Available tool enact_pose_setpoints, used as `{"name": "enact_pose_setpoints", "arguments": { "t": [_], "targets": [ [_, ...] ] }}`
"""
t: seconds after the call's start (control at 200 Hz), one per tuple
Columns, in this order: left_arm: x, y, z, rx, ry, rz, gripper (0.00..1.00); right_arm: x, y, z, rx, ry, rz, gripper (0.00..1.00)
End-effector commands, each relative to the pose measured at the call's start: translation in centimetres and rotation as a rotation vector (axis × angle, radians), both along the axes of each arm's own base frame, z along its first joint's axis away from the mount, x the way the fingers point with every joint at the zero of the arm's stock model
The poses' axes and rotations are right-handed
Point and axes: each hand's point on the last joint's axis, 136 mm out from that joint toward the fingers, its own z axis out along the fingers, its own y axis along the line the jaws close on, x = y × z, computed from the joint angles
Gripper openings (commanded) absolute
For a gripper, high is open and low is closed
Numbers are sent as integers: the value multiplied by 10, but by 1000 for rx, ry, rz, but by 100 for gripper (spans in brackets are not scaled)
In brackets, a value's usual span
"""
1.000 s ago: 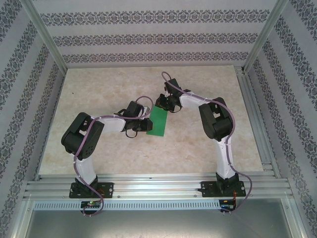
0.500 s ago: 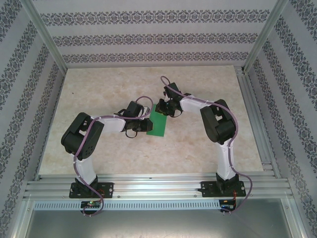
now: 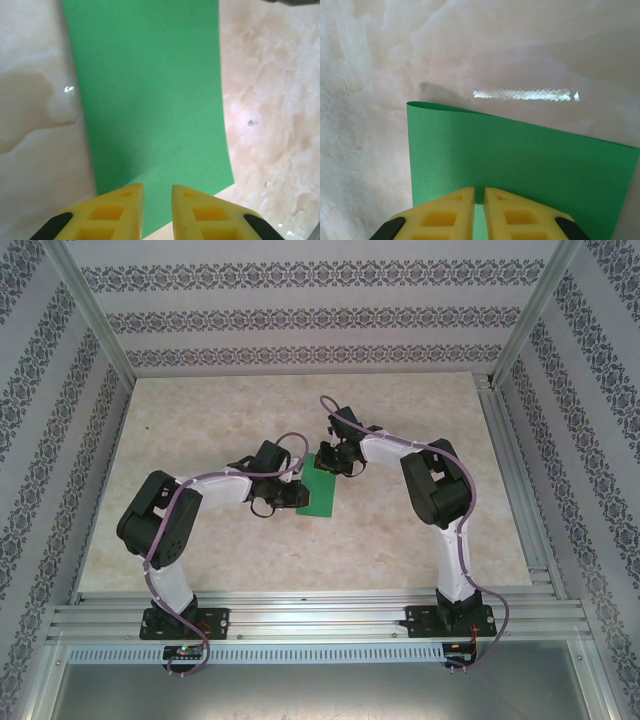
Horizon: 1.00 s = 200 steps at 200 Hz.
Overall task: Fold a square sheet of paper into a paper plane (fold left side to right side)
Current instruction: Hold the square sheet of paper at the center of the table, then first fold the square sheet of paper in half at the center of the table.
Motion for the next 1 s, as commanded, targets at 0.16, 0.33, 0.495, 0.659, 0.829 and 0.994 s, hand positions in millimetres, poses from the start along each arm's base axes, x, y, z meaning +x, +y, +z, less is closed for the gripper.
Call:
{"name": "enact_pose_setpoints", "arguments": {
  "t": [0.16, 0.33, 0.495, 0.659, 0.829, 0.994],
  "targets": [
    [21, -5, 15, -81, -50, -32, 17, -15, -17, -33, -127, 71, 17, 15],
    [14, -4, -5, -81, -3, -33, 14, -15, -17, -33, -138, 72, 15, 15],
    [-4, 5, -22, -62, 38, -23, 12, -14, -17, -34, -145, 74, 15, 14],
    [-21, 14, -30, -52, 66, -19, 10, -14, -18, -34, -155, 77, 13, 15],
    [-39, 22, -35, -54, 89, -18, 10, -12, -18, -34, -160, 77, 10, 15],
    [-55, 31, -39, -47, 104, -9, 10, -12, -18, -34, -162, 78, 9, 15]
  ]
}}
